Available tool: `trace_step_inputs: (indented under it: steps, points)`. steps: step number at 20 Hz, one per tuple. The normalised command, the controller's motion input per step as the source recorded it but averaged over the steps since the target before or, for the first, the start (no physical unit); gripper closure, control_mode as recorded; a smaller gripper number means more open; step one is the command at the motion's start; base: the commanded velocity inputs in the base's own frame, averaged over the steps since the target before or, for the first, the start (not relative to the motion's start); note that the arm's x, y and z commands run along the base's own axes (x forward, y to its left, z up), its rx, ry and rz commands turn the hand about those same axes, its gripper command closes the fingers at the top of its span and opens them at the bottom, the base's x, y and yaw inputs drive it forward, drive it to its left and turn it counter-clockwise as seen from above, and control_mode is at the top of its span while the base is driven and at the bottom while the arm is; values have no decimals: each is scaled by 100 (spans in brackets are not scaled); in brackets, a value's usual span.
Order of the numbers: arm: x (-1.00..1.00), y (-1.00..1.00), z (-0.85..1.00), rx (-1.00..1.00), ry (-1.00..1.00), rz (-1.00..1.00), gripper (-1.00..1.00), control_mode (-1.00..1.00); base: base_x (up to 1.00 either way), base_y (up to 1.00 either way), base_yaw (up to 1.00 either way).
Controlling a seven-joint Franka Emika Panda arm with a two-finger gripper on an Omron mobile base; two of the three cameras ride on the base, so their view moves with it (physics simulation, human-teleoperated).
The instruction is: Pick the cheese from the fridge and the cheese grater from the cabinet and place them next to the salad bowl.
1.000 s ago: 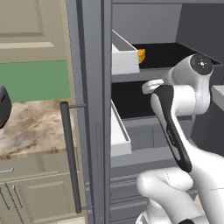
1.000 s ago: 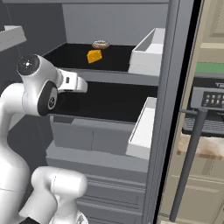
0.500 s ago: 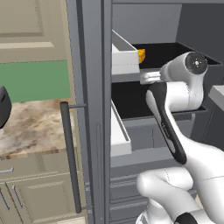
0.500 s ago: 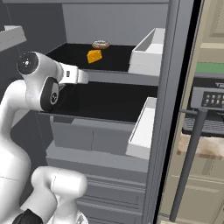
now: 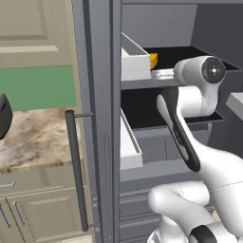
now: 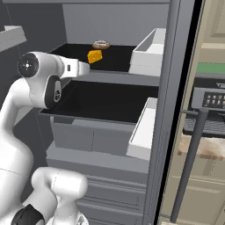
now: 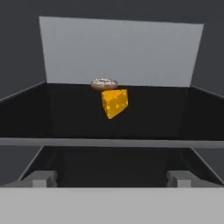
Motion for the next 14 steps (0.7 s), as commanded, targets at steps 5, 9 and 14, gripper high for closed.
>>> trace_step_inputs:
  steps: [5,9,14]
  points:
    - [31,0,22,0,-5,2,-100,-100,0,0,0]
    - [29,0,24,2,1,5,-100,-100,0,0,0]
    - [21,0,22,0,0,-1,-100,-100,0,0,0]
